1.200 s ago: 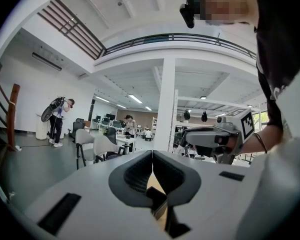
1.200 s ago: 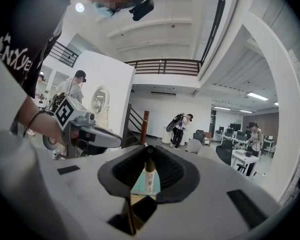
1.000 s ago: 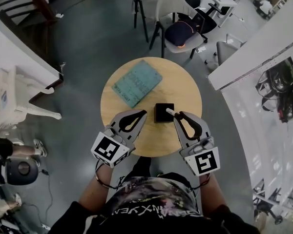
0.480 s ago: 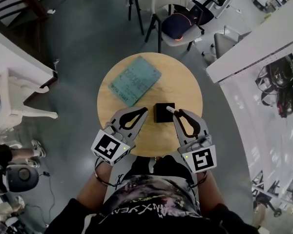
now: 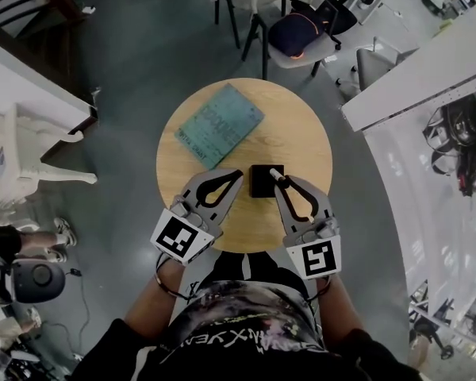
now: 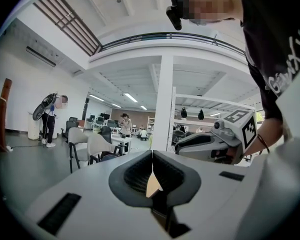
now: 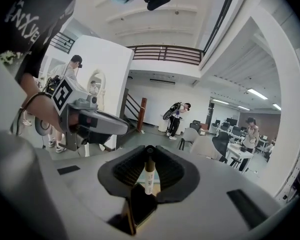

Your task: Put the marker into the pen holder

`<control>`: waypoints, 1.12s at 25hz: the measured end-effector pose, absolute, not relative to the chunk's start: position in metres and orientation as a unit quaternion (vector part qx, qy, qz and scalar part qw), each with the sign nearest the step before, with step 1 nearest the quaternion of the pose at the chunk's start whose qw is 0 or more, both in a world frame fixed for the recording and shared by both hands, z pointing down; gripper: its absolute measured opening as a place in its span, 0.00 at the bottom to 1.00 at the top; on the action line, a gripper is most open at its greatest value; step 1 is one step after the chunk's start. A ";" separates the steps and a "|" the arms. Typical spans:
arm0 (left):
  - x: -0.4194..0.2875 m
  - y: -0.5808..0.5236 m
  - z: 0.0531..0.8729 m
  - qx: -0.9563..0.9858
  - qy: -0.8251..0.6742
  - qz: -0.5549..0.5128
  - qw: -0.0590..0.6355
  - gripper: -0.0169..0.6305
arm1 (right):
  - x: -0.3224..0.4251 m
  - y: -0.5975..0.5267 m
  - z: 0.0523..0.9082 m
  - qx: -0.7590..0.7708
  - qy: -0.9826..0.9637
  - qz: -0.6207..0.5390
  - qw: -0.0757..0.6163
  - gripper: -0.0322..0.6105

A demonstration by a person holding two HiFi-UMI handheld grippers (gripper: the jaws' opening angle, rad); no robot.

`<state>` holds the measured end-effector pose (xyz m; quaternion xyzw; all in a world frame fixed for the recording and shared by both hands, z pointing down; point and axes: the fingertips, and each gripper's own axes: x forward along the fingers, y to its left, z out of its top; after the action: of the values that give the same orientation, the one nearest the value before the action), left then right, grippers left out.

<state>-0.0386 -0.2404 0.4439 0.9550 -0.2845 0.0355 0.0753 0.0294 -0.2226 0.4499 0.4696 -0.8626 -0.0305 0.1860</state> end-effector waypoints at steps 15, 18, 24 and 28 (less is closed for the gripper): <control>-0.018 -0.237 0.472 0.946 -0.309 0.042 0.084 0.06 | 0.035 -0.228 0.503 0.445 -0.875 0.006 0.189 0.16; -0.017 -0.238 0.479 0.946 -0.310 0.047 0.084 0.06 | 0.036 -0.228 0.515 0.449 -0.873 0.028 0.188 0.16; -0.015 -0.239 0.491 0.943 -0.315 0.057 0.086 0.06 | 0.037 -0.227 0.536 0.451 -0.868 0.059 0.200 0.16; -0.012 -0.237 0.484 0.944 -0.315 0.049 0.087 0.06 | 0.036 -0.227 0.549 0.448 -0.867 0.066 0.207 0.16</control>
<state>-0.0118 -0.2366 0.4839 0.9437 -0.3153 0.0490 0.0872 0.0363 -0.2272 0.5492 0.4478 -0.8674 0.0657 0.2068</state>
